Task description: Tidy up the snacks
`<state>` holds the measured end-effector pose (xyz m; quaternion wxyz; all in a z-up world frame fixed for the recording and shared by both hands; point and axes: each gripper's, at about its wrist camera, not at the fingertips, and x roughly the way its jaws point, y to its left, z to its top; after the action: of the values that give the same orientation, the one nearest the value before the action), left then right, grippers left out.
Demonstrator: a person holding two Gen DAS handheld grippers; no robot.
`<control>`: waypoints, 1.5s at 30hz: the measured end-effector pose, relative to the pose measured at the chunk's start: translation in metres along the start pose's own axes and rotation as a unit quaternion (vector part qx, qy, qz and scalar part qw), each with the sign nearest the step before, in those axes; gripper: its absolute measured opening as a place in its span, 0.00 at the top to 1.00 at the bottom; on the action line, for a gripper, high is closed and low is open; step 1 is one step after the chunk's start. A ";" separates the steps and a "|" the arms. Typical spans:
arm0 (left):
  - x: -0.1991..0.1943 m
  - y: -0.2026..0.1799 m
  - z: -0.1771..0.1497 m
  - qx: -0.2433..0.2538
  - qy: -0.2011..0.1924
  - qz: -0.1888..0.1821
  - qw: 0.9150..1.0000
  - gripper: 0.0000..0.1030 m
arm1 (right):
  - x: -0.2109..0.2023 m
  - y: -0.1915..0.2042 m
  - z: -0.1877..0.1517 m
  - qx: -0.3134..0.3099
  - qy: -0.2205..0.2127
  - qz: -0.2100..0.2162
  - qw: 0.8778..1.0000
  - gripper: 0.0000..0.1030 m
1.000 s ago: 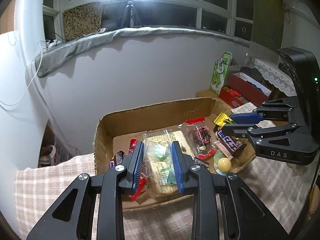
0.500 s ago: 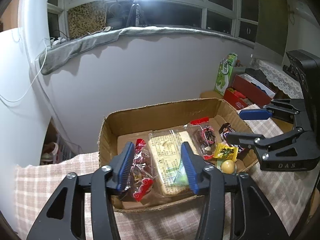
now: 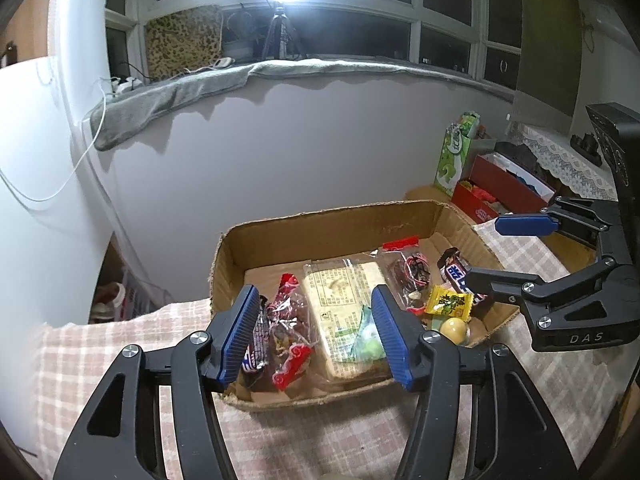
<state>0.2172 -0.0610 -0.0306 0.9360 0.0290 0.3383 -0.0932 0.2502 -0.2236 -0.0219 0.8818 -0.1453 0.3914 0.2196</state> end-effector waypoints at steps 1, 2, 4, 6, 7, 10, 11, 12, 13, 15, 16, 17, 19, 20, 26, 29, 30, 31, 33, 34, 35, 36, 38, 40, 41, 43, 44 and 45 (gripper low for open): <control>-0.004 0.000 -0.001 -0.001 -0.002 0.000 1.000 0.44 | -0.003 0.002 -0.001 0.000 -0.002 0.000 1.000 0.30; -0.007 -0.001 -0.001 -0.001 -0.004 0.000 1.000 0.44 | -0.004 0.003 -0.001 -0.001 -0.003 0.000 1.000 0.30; -0.014 -0.002 -0.001 -0.001 -0.009 0.001 1.000 0.44 | -0.009 0.005 -0.003 -0.001 -0.005 0.000 1.000 0.30; -0.019 -0.002 -0.002 -0.002 -0.013 0.001 1.000 0.44 | -0.014 0.008 -0.004 -0.001 -0.009 -0.001 1.000 0.30; -0.024 -0.002 -0.002 -0.003 -0.016 0.001 1.000 0.44 | -0.017 0.009 -0.004 0.000 -0.011 0.000 1.000 0.30; -0.031 -0.003 -0.003 -0.006 -0.022 0.002 1.000 0.44 | -0.025 0.011 -0.006 0.002 -0.017 -0.001 1.000 0.30; -0.034 -0.003 -0.003 -0.006 -0.023 0.002 1.000 0.44 | -0.028 0.012 -0.007 0.004 -0.020 -0.002 1.000 0.30; -0.037 -0.003 -0.004 -0.007 -0.026 0.003 1.000 0.44 | -0.031 0.013 -0.007 0.005 -0.022 -0.001 1.000 0.30; -0.039 -0.003 -0.005 -0.009 -0.027 0.003 1.000 0.44 | -0.033 0.014 -0.008 0.005 -0.024 0.000 1.000 0.30; -0.043 -0.003 -0.007 -0.011 -0.030 0.002 0.999 0.44 | -0.039 0.016 -0.010 0.006 -0.028 -0.002 1.000 0.29; -0.046 -0.004 -0.008 -0.012 -0.031 0.003 0.999 0.44 | -0.041 0.017 -0.011 0.006 -0.029 -0.003 1.000 0.29; -0.047 -0.004 -0.009 -0.013 -0.032 0.003 0.999 0.44 | -0.044 0.018 -0.012 0.006 -0.031 -0.004 1.000 0.29; -0.051 -0.003 -0.011 -0.014 -0.034 0.003 0.999 0.44 | -0.047 0.019 -0.014 0.006 -0.033 -0.007 0.999 0.29; -0.053 -0.003 -0.012 -0.015 -0.034 0.003 0.999 0.43 | -0.049 0.020 -0.015 0.006 -0.034 -0.009 0.999 0.29; -0.063 -0.006 -0.020 -0.015 -0.040 0.008 0.999 0.37 | -0.059 0.024 -0.022 0.009 -0.044 -0.015 0.999 0.20; -0.069 -0.007 -0.024 -0.017 -0.044 0.008 0.999 0.37 | -0.066 0.027 -0.027 0.015 -0.050 -0.015 0.999 0.20; -0.071 -0.007 -0.026 -0.018 -0.044 0.009 0.999 0.37 | -0.067 0.028 -0.029 0.017 -0.051 -0.016 0.998 0.20; -0.073 -0.008 -0.028 -0.020 -0.046 0.010 0.999 0.36 | -0.069 0.029 -0.030 0.018 -0.052 -0.020 0.998 0.18; -0.077 -0.008 -0.031 -0.026 -0.048 0.011 0.998 0.30 | -0.074 0.033 -0.035 0.020 -0.057 -0.035 0.998 0.14; -0.080 -0.008 -0.034 -0.032 -0.050 0.012 0.998 0.27 | -0.077 0.034 -0.037 0.021 -0.062 -0.043 0.997 0.11; -0.081 -0.007 -0.036 -0.035 -0.051 0.012 0.998 0.27 | -0.080 0.035 -0.039 0.024 -0.067 -0.050 0.996 0.10; -0.083 -0.007 -0.039 -0.041 -0.052 0.013 0.998 0.27 | -0.084 0.036 -0.041 0.027 -0.073 -0.054 0.996 0.09; -0.086 -0.007 -0.043 -0.047 -0.052 0.015 0.997 0.27 | -0.091 0.037 -0.045 0.038 -0.078 -0.060 0.994 0.07; -0.090 -0.008 -0.049 -0.052 -0.054 0.019 0.997 0.27 | -0.096 0.039 -0.049 0.047 -0.083 -0.067 0.993 0.04; -0.091 -0.008 -0.051 -0.053 -0.054 0.020 0.997 0.27 | -0.099 0.039 -0.051 0.051 -0.086 -0.071 0.992 0.03; -0.095 -0.009 -0.056 -0.054 -0.054 0.028 0.997 0.26 | -0.105 0.040 -0.056 0.064 -0.093 -0.083 0.990 0.02; -0.096 -0.009 -0.058 -0.056 -0.053 0.033 0.996 0.24 | -0.106 0.040 -0.057 0.068 -0.095 -0.087 0.989 0.02; -0.098 -0.008 -0.060 -0.059 -0.054 0.038 0.996 0.23 | -0.109 0.040 -0.059 0.071 -0.097 -0.091 0.989 0.02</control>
<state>0.1041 -0.0467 -0.0137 0.9557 -0.0180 0.2912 -0.0389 0.1280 -0.2441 0.0187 0.9399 -0.0949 0.3039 0.1232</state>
